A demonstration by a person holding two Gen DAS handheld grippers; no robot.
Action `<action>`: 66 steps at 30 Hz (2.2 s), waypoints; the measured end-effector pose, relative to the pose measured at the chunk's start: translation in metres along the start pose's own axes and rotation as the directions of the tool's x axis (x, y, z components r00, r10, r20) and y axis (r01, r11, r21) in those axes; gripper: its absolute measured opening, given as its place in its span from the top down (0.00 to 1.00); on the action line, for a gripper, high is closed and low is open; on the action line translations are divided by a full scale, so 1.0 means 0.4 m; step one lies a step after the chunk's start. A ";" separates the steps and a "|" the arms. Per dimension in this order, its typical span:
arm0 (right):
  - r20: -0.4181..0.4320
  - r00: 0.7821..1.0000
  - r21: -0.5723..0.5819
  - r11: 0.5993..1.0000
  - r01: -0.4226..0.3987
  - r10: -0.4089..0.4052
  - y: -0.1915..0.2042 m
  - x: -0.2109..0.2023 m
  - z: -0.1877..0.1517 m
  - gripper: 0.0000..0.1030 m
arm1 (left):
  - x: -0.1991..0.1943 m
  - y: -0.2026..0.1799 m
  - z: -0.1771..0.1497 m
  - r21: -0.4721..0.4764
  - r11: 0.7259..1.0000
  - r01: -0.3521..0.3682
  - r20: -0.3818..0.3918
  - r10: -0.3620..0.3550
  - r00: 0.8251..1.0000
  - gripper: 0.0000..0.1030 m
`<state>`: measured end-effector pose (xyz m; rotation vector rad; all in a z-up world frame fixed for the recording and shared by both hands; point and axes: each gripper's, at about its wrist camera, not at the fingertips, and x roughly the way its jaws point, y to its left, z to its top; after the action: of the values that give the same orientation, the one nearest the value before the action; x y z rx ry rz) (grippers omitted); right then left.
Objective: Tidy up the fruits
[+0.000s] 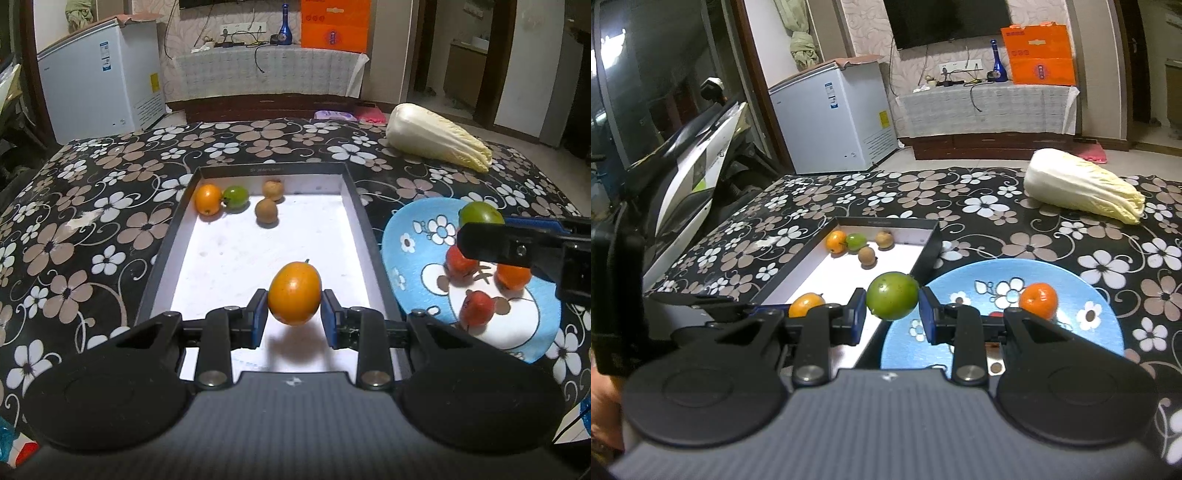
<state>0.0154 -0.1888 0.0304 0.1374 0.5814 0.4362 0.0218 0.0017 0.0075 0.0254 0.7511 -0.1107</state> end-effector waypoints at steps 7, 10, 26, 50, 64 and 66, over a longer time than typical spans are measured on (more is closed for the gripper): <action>-0.002 1.000 0.012 0.999 0.030 -0.030 -0.030 -0.021 -0.009 0.67 | -0.003 -0.034 0.004 0.012 0.999 0.035 0.013 -0.035 0.999 0.65; -0.002 0.999 0.017 0.999 0.045 -0.045 -0.043 -0.030 -0.013 0.67 | -0.004 -0.051 0.004 0.021 0.999 0.049 0.018 -0.050 0.999 0.65; 0.001 0.995 0.042 0.994 0.098 -0.098 -0.107 -0.078 -0.030 0.67 | 0.005 -0.151 0.000 0.078 0.990 0.121 0.037 -0.124 0.992 0.65; -0.016 0.992 0.052 0.990 0.129 -0.128 -0.145 -0.096 -0.048 0.67 | 0.029 -0.211 0.021 0.098 0.976 0.194 0.052 -0.200 0.978 0.65; -0.033 0.990 0.048 0.989 0.137 -0.136 -0.159 -0.089 -0.051 0.67 | 0.057 -0.237 0.045 0.100 0.968 0.228 0.052 -0.234 0.971 0.65; -0.036 0.990 0.048 0.989 0.139 -0.137 -0.160 -0.088 -0.051 0.67 | 0.061 -0.239 0.048 0.097 0.967 0.235 0.050 -0.240 0.969 0.65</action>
<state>0.0008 -0.2615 0.0152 0.1375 0.6301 0.2900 0.0421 -0.0967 0.0063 0.0180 0.6855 -0.3732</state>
